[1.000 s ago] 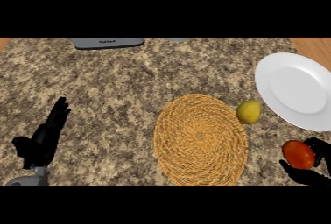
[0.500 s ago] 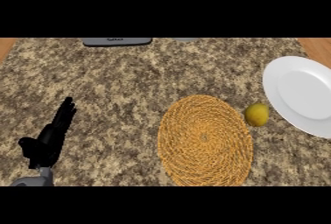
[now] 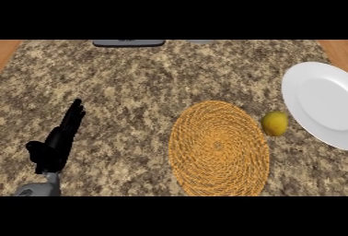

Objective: Pick the tomato from the placemat and place it in the plate

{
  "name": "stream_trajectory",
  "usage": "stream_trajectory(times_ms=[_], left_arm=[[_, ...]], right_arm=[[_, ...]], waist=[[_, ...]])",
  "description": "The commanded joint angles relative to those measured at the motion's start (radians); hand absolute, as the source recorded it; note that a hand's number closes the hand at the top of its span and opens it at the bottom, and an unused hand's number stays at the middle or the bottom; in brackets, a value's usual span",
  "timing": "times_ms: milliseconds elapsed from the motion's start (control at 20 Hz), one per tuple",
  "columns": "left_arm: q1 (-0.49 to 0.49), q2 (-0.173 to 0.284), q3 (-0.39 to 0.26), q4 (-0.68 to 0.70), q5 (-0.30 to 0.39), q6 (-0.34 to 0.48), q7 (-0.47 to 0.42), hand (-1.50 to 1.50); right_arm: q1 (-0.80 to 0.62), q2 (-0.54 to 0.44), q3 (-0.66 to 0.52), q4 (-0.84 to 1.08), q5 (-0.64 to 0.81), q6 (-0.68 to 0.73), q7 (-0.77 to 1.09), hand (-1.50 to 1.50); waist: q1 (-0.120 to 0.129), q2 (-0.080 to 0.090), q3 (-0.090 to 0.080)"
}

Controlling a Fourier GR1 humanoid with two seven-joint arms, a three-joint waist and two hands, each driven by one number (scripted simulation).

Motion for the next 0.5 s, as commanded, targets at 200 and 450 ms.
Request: stream_trajectory(times_ms=[200, 450], left_arm=[[-0.007, 0.002, 0.02, -0.018, 0.002, -0.028, 0.031, 0.0], [-0.009, 0.015, 0.031, -0.004, 0.001, -0.067, 0.018, 0.0]], right_arm=[[-0.123, -0.016, 0.006, -0.116, 0.012, 0.05, 0.15, 1.5], [-0.234, -0.066, 0.068, -0.101, 0.039, 0.098, 0.215, 1.5]], waist=[[0.015, 0.002, 0.0], [0.019, 0.003, 0.0]])
